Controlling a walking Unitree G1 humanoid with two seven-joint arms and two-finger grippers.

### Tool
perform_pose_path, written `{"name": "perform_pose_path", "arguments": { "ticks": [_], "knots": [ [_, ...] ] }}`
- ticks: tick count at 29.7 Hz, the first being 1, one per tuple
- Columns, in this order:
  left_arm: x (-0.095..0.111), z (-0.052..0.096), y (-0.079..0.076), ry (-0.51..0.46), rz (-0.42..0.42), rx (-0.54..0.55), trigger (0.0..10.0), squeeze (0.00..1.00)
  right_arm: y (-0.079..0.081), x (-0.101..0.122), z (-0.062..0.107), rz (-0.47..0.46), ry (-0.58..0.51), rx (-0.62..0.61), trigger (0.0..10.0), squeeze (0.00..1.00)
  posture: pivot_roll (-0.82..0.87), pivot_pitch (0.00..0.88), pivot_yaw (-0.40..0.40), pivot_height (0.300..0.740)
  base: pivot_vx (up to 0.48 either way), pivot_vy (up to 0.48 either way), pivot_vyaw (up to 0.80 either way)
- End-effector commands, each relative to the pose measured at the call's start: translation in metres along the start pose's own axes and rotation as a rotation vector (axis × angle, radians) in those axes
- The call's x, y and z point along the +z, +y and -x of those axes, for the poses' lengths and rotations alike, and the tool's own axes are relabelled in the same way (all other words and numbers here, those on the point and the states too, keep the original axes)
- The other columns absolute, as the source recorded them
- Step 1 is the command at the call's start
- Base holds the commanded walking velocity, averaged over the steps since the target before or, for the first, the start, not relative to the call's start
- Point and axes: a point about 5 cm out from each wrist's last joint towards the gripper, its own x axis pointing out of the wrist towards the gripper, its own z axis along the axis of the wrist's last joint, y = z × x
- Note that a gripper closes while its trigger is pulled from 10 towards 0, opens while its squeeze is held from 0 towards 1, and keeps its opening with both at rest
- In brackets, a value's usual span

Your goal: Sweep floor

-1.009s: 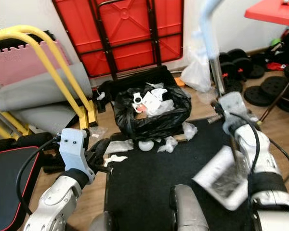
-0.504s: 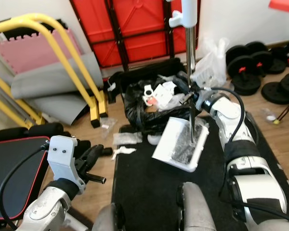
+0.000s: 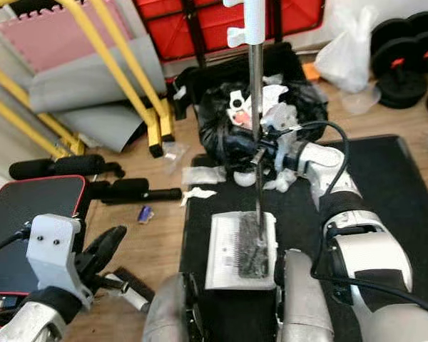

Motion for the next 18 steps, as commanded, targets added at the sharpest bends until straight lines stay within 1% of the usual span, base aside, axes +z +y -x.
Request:
{"name": "perform_pose_path", "arguments": {
  "ticks": [1, 5, 7, 9, 11, 14, 15, 16, 17, 18],
  "knots": [
    [-0.001, 0.003, 0.000, 0.023, -0.003, -0.041, 10.0, 0.00, -0.006, 0.024, -0.006, 0.104, -0.065, 0.001, 0.0, 0.00, 0.22, 0.264, 0.105, 0.565, 0.000, 0.000, 0.00],
    [0.000, 0.005, -0.001, 0.029, -0.002, -0.046, 10.0, 0.00, -0.007, 0.028, -0.006, 0.136, -0.063, 0.016, 0.0, 0.00, 0.22, 0.272, 0.112, 0.565, 0.000, 0.000, 0.00],
    [0.001, 0.007, -0.001, 0.036, 0.000, -0.051, 10.0, 0.00, -0.009, 0.031, -0.004, 0.146, -0.060, 0.047, 0.0, 0.00, 0.21, 0.276, 0.111, 0.565, 0.000, 0.000, 0.00],
    [0.001, 0.007, -0.001, 0.036, 0.000, -0.051, 10.0, 0.00, -0.009, 0.031, -0.004, 0.146, -0.060, 0.047, 0.0, 0.00, 0.21, 0.276, 0.111, 0.565, 0.000, 0.000, 0.00],
    [0.002, 0.007, -0.002, 0.040, 0.005, -0.053, 10.0, 0.00, -0.011, 0.032, -0.001, 0.136, -0.045, 0.083, 0.0, 0.00, 0.20, 0.278, 0.108, 0.565, 0.000, 0.000, 0.00],
    [0.002, 0.007, -0.002, 0.041, 0.007, -0.053, 10.0, 0.00, -0.011, 0.031, 0.000, 0.130, -0.036, 0.091, 0.0, 0.00, 0.20, 0.278, 0.108, 0.565, 0.000, 0.000, 0.00],
    [0.003, 0.007, -0.002, 0.040, 0.008, -0.054, 10.0, 0.00, -0.011, 0.027, 0.002, 0.122, 0.007, 0.100, 10.0, 0.00, 0.20, 0.279, 0.107, 0.565, 0.000, 0.000, 0.00],
    [0.003, 0.006, -0.002, 0.039, 0.011, -0.054, 10.0, 0.00, -0.012, 0.022, 0.005, 0.129, 0.046, 0.091, 10.0, 1.00, 0.20, 0.281, 0.107, 0.565, 0.000, 0.000, 0.00],
    [0.003, 0.005, -0.003, 0.038, 0.013, -0.055, 10.0, 0.00, -0.015, 0.017, 0.010, 0.147, 0.077, 0.053, 10.0, 1.00, 0.20, 0.282, 0.107, 0.565, 0.000, 0.000, 0.00],
    [0.003, 0.005, -0.003, 0.038, 0.013, -0.055, 10.0, 0.00, -0.015, 0.017, 0.010, 0.147, 0.077, 0.053, 10.0, 1.00, 0.20, 0.282, 0.107, 0.565, 0.000, 0.000, 0.00]
  ]
}}
